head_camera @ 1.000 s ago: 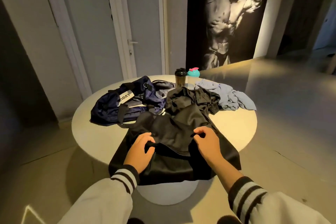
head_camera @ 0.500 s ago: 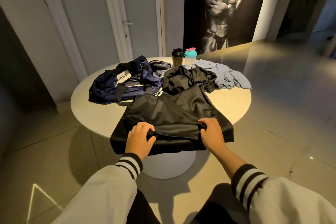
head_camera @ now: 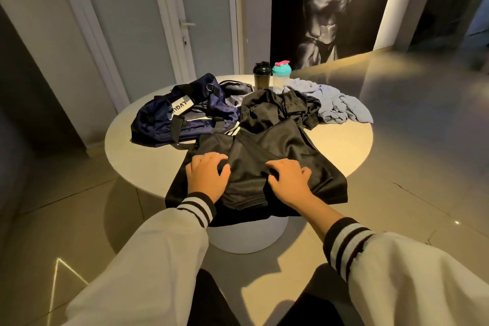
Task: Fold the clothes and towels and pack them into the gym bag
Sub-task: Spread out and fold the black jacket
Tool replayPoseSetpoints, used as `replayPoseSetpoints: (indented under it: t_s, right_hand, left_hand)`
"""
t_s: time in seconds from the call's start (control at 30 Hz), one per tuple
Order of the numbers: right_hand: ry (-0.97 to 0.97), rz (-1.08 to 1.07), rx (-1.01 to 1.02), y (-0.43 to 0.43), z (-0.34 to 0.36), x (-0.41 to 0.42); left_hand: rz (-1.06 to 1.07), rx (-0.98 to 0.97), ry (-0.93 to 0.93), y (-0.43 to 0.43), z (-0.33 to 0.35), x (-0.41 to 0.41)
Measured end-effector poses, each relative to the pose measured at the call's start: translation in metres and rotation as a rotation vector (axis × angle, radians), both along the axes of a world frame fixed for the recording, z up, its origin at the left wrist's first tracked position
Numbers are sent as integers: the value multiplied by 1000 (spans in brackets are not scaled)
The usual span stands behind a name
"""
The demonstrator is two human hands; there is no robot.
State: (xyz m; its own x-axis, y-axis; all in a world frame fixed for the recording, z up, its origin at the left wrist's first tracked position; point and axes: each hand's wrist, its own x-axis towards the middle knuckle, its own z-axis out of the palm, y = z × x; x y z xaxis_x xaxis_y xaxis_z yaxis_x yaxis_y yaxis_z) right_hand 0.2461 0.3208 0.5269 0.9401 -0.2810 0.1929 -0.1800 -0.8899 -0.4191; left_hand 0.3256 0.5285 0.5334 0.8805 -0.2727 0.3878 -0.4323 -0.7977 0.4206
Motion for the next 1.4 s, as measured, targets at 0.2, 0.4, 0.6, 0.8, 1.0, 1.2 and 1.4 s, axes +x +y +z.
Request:
replayPoseSetpoints:
  t_s: [0.2, 0.4, 0.6, 0.8, 1.0, 1.2, 1.4]
  right_hand:
    - [210, 141, 42, 12, 7, 55]
    - [352, 162, -72, 8, -7, 100]
    - [356, 180, -65, 0, -10, 153]
    - [121, 158, -37, 2, -27, 158]
    - [-223, 168, -40, -1, -20, 132]
    - [-55, 179, 2, -2, -25, 93]
    - [-102, 270, -23, 19, -25, 50]
  left_hand:
    - [20, 142, 519, -5, 14, 67]
    - [-21, 380, 606, -11, 3, 119]
    - [41, 323, 509, -8, -17, 156]
    - [29, 40, 255, 0, -32, 162]
    - [-85, 85, -116, 5, -16, 121]
    - [-204, 458, 239, 9, -7, 58]
    - [-73, 322, 178, 20, -22, 17]
